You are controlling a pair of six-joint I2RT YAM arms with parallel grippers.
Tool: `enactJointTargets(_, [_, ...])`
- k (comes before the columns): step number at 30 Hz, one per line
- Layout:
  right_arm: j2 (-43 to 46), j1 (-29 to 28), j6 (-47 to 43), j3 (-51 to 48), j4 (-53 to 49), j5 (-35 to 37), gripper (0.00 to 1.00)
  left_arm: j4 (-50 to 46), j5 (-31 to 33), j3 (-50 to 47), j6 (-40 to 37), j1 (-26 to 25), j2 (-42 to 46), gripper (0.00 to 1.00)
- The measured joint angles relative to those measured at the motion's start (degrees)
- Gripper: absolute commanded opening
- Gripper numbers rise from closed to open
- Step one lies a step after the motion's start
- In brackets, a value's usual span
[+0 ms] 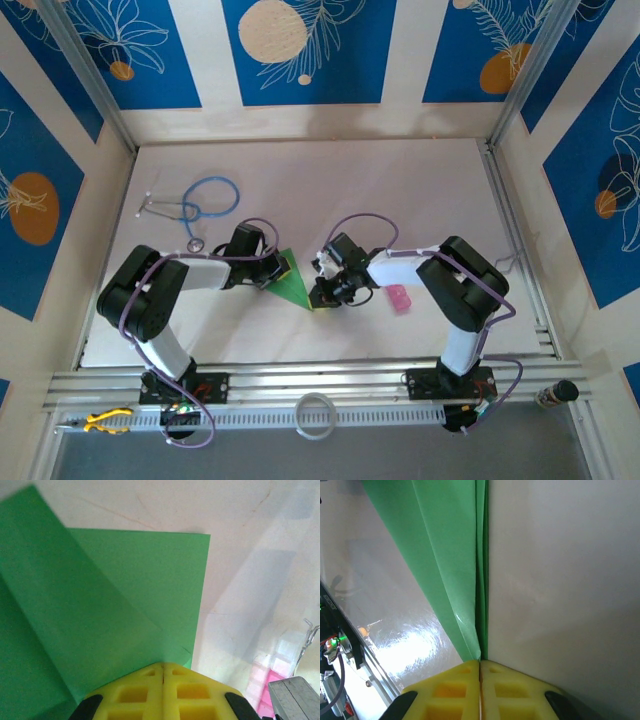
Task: Fold a paper plane with a square sheet of paper (pick it up from the middle)
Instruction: Fourth fold the wing at the center of the table.
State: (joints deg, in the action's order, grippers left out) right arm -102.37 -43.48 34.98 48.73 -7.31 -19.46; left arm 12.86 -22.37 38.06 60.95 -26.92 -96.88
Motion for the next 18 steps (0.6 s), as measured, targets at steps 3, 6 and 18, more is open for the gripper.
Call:
enactJointTargets(3, [0.4, -0.3, 0.0, 0.0, -0.2, 0.9, 0.10, 0.0, 0.0, 0.0, 0.0, 0.0, 0.0, 0.04])
enactJointTargets(6, [0.7, -0.6, 0.0, 0.0, -0.5, 1.6, 0.10, 0.0, 0.0, 0.0, 0.0, 0.0, 0.0, 0.04])
enactJointTargets(18, [1.8, -1.1, 0.0, -0.1, -1.6, 3.4, 0.13, 0.0, -0.1, 0.0, 0.0, 0.0, 0.0, 0.04])
